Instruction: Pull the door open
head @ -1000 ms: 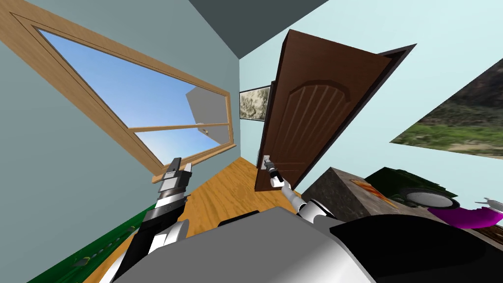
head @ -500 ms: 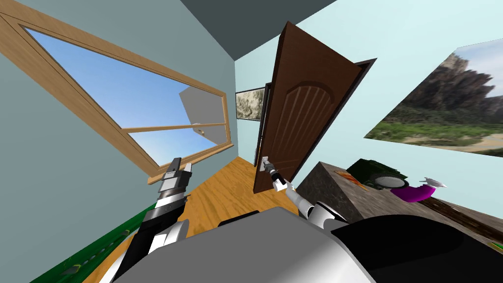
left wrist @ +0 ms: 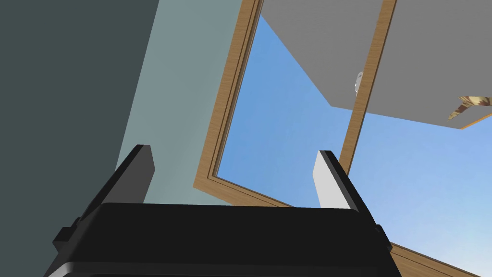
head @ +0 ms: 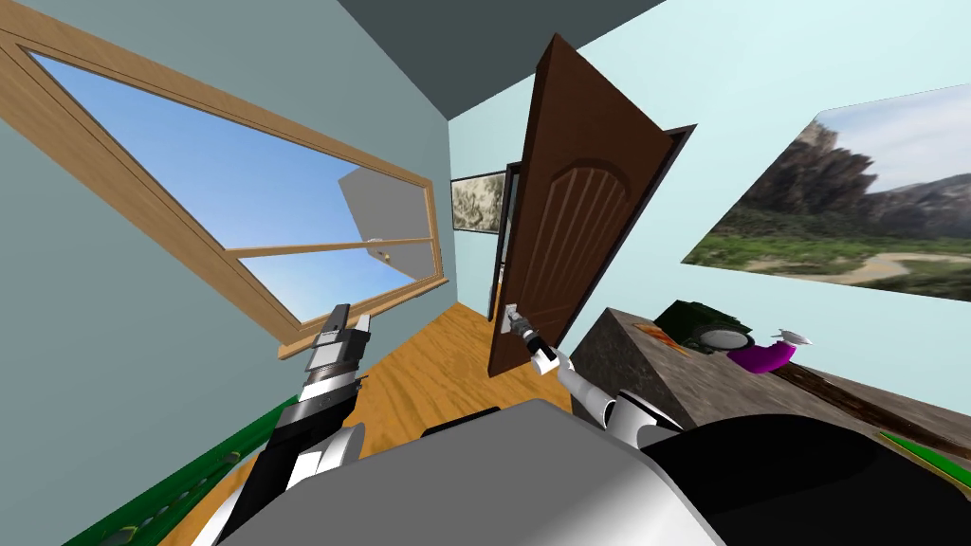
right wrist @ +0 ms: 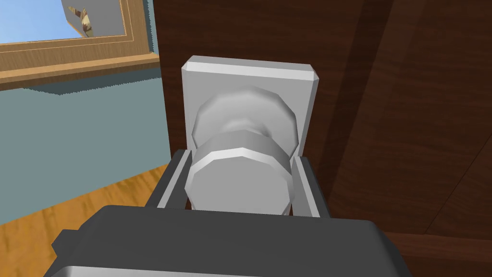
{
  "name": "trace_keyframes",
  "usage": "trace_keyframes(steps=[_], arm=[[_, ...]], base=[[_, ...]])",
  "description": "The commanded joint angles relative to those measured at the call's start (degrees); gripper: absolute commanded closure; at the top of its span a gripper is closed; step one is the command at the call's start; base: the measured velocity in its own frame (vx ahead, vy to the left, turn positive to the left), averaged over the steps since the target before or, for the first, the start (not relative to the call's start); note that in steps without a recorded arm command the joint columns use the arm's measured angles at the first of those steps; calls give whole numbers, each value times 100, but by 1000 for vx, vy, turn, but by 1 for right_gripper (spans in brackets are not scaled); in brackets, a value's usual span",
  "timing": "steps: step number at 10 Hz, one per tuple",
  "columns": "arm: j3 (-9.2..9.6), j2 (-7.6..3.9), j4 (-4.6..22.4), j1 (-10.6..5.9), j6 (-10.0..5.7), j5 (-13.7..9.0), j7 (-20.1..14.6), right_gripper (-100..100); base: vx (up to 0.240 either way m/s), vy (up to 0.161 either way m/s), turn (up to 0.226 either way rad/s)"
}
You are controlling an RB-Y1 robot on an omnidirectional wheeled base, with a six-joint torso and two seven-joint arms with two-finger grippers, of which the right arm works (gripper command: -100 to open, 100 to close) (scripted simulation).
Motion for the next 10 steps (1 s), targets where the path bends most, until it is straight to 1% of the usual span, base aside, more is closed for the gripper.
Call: trace_keyframes(steps=[1,3,4,8,10], arm=[[139,-220,-96,104,-223,60,-198,100],[386,-510,-184,226,-528,155,-479,100],[386,-510,-184,226,-529,155,-479,100],[895,-1109,-366,479,-1149,353,-1057,100],[1096,-1346,-438,579,-1410,432,-1286,100]], base=[[-24,-1,-84],[-30,-8,-85],[-22,-3,-51],[-26,-14,-85],[-28,-16,-106]])
